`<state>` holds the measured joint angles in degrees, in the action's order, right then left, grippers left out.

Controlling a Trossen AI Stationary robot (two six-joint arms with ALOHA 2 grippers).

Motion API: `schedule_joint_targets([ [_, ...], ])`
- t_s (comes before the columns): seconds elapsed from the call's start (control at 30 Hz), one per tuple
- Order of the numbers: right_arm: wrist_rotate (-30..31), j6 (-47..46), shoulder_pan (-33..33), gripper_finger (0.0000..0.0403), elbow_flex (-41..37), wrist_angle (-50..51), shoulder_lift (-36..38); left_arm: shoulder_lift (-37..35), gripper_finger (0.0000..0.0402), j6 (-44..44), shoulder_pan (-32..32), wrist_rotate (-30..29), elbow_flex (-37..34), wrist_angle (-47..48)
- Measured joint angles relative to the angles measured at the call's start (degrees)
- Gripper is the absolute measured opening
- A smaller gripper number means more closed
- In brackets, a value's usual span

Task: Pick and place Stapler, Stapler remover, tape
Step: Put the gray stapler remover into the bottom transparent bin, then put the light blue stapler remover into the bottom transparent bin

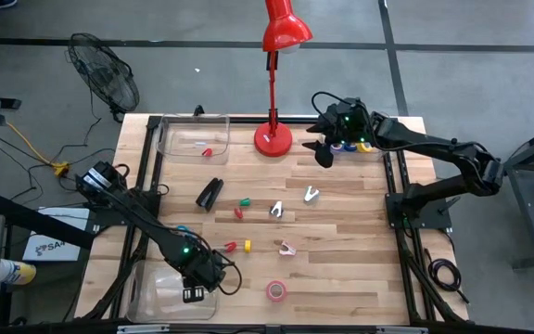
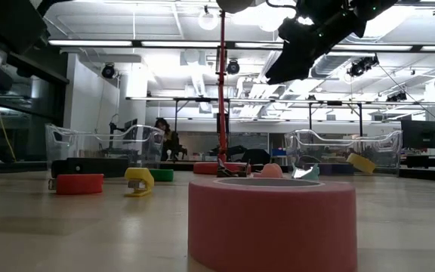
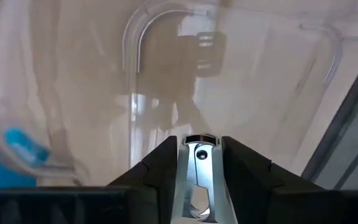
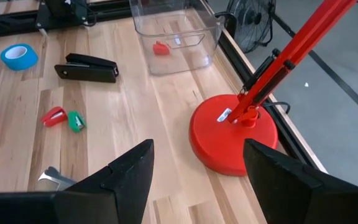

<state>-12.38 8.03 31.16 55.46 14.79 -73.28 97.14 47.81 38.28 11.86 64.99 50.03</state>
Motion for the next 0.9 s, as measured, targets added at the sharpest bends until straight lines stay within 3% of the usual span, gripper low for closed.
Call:
schedule_joint_targets([
  [0.6, 0.0, 1.5, 0.0, 0.0238, 0.0, 0.6, 0.0, -1.3, 0.0122, 1.4, 0.0, 0.3, 0.2, 0.5],
  [0.9, 0.0, 1.9, 0.0, 0.0238, 0.0, 0.6, 0.0, -1.5, 0.0202, 2.0, 0.0, 3.0, 3.7, 1.2],
])
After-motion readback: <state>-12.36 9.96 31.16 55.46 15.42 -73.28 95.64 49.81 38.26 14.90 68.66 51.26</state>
